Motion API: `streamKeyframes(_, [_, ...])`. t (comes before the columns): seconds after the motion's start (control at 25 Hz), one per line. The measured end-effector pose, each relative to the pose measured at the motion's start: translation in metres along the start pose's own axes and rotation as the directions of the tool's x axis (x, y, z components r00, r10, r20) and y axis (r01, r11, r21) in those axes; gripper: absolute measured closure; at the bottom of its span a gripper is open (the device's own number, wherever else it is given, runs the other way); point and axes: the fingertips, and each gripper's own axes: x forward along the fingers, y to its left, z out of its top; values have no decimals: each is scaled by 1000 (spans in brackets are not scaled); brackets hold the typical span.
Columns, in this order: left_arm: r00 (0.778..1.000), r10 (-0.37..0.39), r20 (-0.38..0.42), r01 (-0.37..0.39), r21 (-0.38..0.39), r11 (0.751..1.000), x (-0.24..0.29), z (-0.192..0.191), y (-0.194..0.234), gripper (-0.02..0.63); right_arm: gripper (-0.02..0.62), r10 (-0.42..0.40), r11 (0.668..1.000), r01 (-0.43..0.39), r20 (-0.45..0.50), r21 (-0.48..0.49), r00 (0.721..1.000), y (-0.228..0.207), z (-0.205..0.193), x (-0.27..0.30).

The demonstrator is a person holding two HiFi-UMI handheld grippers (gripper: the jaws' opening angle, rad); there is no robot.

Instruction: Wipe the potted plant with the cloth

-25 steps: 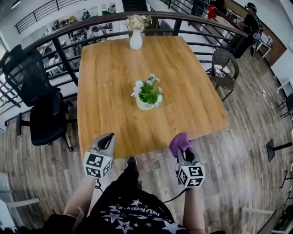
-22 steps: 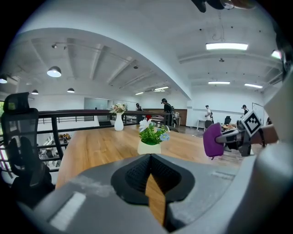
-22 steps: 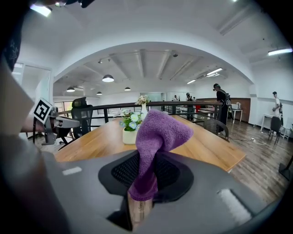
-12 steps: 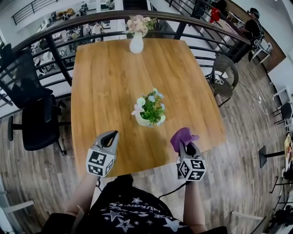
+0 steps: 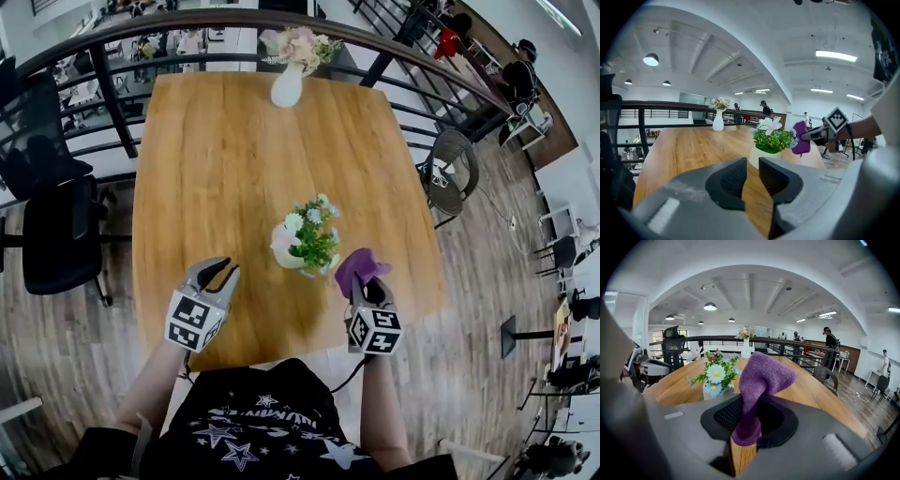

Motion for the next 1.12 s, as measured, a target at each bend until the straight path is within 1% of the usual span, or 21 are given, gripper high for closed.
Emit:
streamKeyframes(0.12, [998, -54, -7, 55, 26, 998, 3, -2, -16, 481, 509, 14, 999, -14, -6, -29, 1000, 1, 3, 8])
streamKeyframes(0.16, [997, -83, -6, 84, 31, 996, 3, -4, -25, 450, 509, 21, 999, -21, -9, -32, 1000, 0, 1, 11])
streamKeyframes(0.24, [991, -137, -2, 137, 38, 990, 4, -4, -38, 364, 510, 35, 999, -36, -17, -38, 999, -2, 0, 21])
streamKeyframes(0.28, [989, -150, -1, 150, 39, 988, 6, -4, -41, 332, 509, 44, 998, -45, -22, -43, 999, -3, 1, 28])
streamKeyframes(0.36, [990, -140, -4, 140, 45, 989, 11, -2, -42, 295, 509, 64, 996, -66, -30, -58, 998, -7, 6, 43])
streamKeyframes(0.48, [995, -96, -15, 96, 45, 994, 20, -4, -39, 268, 509, 105, 990, -107, -35, -88, 994, -12, 15, 64])
streamKeyframes(0.6, [998, -68, 2, 68, 42, 997, 30, 1, -45, 236, 509, 149, 982, -153, -42, -114, 988, -16, 22, 79])
streamKeyframes(0.68, [999, -46, 6, 46, 68, 997, 40, 4, -50, 214, 509, 183, 974, -189, -53, -128, 982, -20, 23, 90])
streamKeyframes(0.8, [999, -31, -40, 36, 115, 993, 58, -2, -62, 206, 511, 244, 954, -253, -79, -159, 967, -23, 19, 105])
streamKeyframes(0.92, [997, -32, -65, 40, 113, 993, 73, -4, -76, 202, 511, 312, 926, -327, -104, -188, 944, -24, 17, 115])
streamKeyframes(1.12, [991, 7, -132, 10, 131, 991, 95, -19, -76, 201, 511, 439, 855, -468, -168, -223, 883, -15, 14, 135])
